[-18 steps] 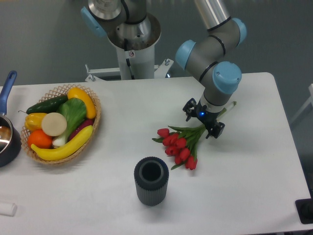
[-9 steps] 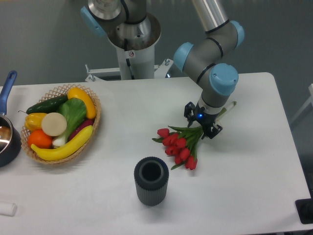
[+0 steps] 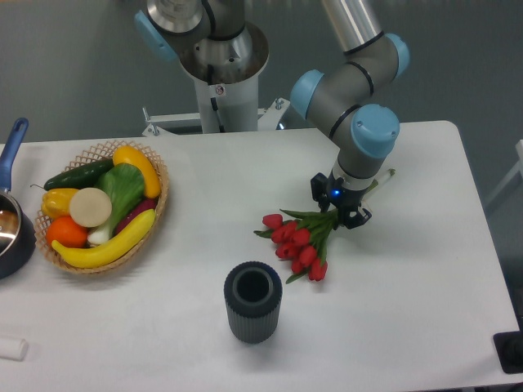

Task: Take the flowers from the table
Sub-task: 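Close the gripper around the tulip stems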

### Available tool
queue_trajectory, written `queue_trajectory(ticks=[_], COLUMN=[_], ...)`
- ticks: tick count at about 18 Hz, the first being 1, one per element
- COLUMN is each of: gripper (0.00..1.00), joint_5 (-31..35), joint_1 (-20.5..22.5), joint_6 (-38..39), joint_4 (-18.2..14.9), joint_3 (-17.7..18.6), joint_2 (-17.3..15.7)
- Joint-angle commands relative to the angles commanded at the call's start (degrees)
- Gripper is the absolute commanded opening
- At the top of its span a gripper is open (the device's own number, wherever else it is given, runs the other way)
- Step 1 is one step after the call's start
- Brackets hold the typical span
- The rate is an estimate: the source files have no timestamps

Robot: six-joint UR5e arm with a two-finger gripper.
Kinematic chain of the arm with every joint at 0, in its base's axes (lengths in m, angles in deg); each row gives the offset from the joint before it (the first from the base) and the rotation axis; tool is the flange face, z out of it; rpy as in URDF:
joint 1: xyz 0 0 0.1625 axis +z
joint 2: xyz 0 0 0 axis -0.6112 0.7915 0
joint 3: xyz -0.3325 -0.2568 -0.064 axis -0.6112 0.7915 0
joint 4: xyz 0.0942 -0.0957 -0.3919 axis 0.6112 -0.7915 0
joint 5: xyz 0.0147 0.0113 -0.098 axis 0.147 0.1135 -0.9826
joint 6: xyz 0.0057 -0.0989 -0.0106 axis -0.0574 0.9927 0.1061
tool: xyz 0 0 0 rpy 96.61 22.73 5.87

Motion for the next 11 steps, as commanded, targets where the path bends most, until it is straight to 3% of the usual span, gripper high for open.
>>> queue_trajectory(ticks=[11], gripper=[0.3], joint_5=[-0.09], joint_1=[0.09], joint_6=[0.35], joint_4=[0.0], joint_3=[-0.35], joint_2=[-0.09])
